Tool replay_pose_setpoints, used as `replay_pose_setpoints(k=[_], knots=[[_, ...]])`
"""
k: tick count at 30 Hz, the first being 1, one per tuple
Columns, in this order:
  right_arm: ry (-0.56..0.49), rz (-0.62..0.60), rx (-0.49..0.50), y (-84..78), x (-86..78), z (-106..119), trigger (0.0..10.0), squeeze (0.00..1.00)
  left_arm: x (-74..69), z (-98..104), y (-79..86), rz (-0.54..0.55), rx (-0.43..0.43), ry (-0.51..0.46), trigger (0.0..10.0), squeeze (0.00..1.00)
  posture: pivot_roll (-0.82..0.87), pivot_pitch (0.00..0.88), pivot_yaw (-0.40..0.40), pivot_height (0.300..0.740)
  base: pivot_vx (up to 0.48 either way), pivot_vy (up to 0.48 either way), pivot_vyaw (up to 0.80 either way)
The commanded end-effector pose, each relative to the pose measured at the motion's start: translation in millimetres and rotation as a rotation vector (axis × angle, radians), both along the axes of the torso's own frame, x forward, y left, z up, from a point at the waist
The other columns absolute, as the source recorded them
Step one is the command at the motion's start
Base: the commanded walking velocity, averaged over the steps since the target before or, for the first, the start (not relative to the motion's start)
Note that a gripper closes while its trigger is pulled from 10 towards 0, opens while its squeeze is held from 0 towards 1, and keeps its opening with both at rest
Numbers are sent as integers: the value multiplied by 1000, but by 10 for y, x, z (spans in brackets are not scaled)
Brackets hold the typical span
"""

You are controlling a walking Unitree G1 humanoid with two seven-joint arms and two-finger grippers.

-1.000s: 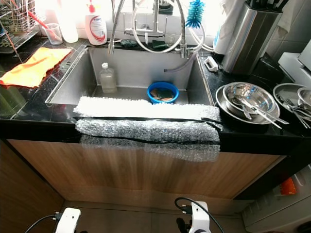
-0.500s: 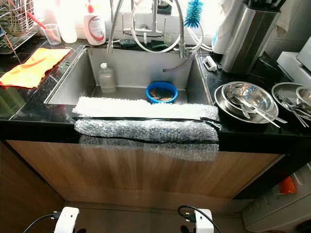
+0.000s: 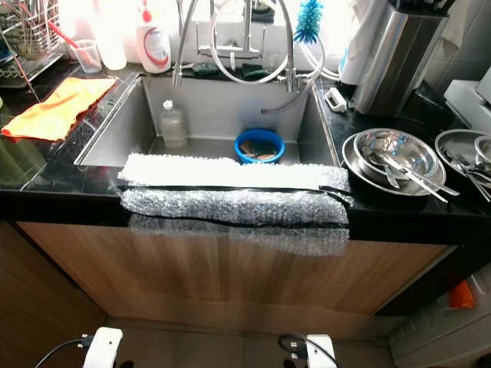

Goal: Kitchen organization

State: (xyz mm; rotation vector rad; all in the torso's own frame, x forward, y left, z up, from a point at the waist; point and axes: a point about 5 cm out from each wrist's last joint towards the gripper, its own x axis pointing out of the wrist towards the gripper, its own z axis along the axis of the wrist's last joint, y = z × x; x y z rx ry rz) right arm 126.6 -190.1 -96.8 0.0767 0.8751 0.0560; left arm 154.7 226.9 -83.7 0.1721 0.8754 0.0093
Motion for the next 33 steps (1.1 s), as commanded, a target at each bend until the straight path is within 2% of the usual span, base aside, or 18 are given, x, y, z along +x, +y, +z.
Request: replay_pose_setpoints(k=[1,4,7,8,9,11,12,14,19,21,24,25,26,28,29,31,32,33], knots=[[-103,-32,-19,-120,106,96,10000,0,-79,77,190,-8,15,-87,10000,0,-39,0,-20,740,0,0,0],[-225,-50,-35,-207,167,220,10000,0,-133,146,293,1,19,-163,10000,0,-56,0,-22,740,0,0,0],[-309,-66,-64,-272,202,329,10000,0,-90,236,338,15,27,-245,10000,0,-60,0,-27,740,0,0,0],[-343,-77,-76,-299,210,382,10000,0,-41,318,348,15,34,-303,10000,0,-57,0,-32,740,0,0,0],[-343,-77,-76,-299,210,382,10000,0,-41,318,348,15,34,-303,10000,0,-57,0,-32,740,0,0,0],[-409,-67,-105,-322,223,512,10000,0,75,544,340,15,61,-438,10000,0,-51,0,-39,740,0,0,0],[-409,-67,-105,-322,223,512,10000,0,75,544,340,15,61,-438,10000,0,-51,0,-39,740,0,0,0],[-476,-89,-133,-346,244,678,10000,0,139,790,312,3,121,-597,10000,0,-40,0,-42,740,0,0,0],[-524,-124,-157,-346,242,831,10000,0,116,936,330,65,153,-671,10000,0,-48,0,-39,740,0,0,0],[-548,-145,-158,-310,198,946,10000,0,57,1046,334,122,163,-700,10000,0,-50,0,-39,740,0,0,0],[-557,-167,-171,-278,116,1040,10000,0,-23,1155,323,150,182,-722,10000,0,-50,0,-36,740,0,0,0],[-569,-167,-185,-264,78,1108,10000,0,-47,1247,322,164,203,-750,10000,0,-48,0,-37,740,0,0,0],[-587,-169,-204,-271,75,1182,10000,0,-33,1361,331,174,231,-788,10000,0,-49,0,-39,740,0,0,0],[-595,-171,-212,-279,82,1210,10000,0,-19,1410,336,177,241,-804,10000,0,-49,0,-39,740,0,0,0],[-613,-173,-225,-295,109,1259,10000,0,17,1495,357,186,258,-837,10000,0,-49,0,-42,740,0,0,0],[-657,-182,-246,-330,233,1420,10000,0,155,1789,439,226,298,-938,10000,0,-34,0,-52,740,0,0,0],[-706,-192,-249,-355,386,1551,10000,0,286,1988,474,227,313,-1009,10000,0,-34,0,-56,740,0,0,0],[-727,-195,-245,-358,449,1603,10000,0,336,2058,477,221,319,-1035,10000,0,-36,0,-56,740,0,0,0]])
